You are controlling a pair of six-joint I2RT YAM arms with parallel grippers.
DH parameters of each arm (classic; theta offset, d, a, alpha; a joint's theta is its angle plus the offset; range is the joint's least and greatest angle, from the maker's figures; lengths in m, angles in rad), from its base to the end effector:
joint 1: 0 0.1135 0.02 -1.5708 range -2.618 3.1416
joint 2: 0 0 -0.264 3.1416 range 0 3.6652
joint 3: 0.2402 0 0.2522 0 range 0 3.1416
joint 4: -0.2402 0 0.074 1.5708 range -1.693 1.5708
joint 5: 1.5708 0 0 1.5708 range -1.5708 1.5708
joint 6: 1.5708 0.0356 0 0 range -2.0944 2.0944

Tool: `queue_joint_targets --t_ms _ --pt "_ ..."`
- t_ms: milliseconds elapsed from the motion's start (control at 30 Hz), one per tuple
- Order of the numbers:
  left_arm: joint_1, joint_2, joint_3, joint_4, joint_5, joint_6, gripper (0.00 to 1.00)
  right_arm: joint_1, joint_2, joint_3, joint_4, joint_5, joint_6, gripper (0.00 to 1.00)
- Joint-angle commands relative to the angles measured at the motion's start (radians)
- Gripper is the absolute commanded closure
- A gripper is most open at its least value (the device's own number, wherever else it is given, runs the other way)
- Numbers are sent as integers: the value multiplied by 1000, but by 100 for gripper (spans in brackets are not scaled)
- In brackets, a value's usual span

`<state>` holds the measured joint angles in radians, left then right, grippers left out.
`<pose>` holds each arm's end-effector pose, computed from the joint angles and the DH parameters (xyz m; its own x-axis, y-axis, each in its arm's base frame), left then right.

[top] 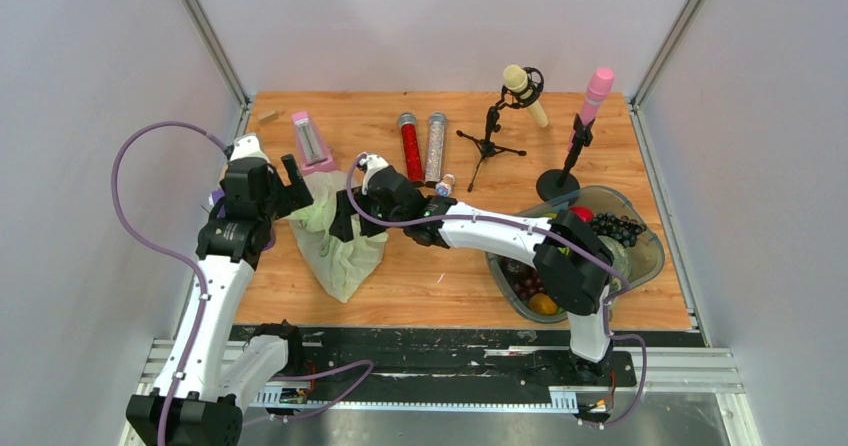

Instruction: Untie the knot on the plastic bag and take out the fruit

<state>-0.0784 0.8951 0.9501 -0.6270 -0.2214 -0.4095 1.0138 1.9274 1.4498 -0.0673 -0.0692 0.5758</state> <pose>0.1876 -0.0069 0.3340 -0.4522 -0.3541 -0.8186 -0.3136 0.9223 -0.2257 0.2363 0.3841 0.2448 -0.7079 -0.1092 -0.6978 -0.5873 0.6398 0.4957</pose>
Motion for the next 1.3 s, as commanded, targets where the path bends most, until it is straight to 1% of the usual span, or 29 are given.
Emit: queue_joint_targets --t_ms 0,333,400,433,500,633,667,733,833,933,1067,1167,1267 --pt "8 -22 -1 -7 -15 13 0 11 49 77 57 -32 24 20" --pt "15 -16 -2 -9 -3 12 0 19 140 137 25 -7 -8 33" --pt "14 -14 -2 -8 1 12 0 25 146 142 20 -1 -27 38" --pt "16 -13 -2 -8 2 12 0 27 148 141 17 0 -35 44" --pt "16 -10 -4 -7 5 12 0 30 143 142 10 1 -64 60" --pt "18 -2 -2 -7 11 13 0 31 90 116 -9 21 -140 97" --pt "18 -1 -2 -6 19 16 0 31 69 107 -15 24 -172 100" --pt "18 8 -2 1 42 22 0 31 17 75 -21 6 -267 100" --pt "17 35 3 16 105 42 0 32 -60 17 -34 -94 -452 100" --pt "18 60 14 19 204 51 0 32 -118 -15 -117 -198 -628 94" --pt "18 85 14 30 346 31 0 30 -189 -94 -144 -218 -799 94" --pt "17 91 -6 43 428 -9 0 28 -223 -142 -152 -219 -873 95" --pt "16 96 -29 46 445 -47 0 29 -257 -182 -152 -200 -906 95"
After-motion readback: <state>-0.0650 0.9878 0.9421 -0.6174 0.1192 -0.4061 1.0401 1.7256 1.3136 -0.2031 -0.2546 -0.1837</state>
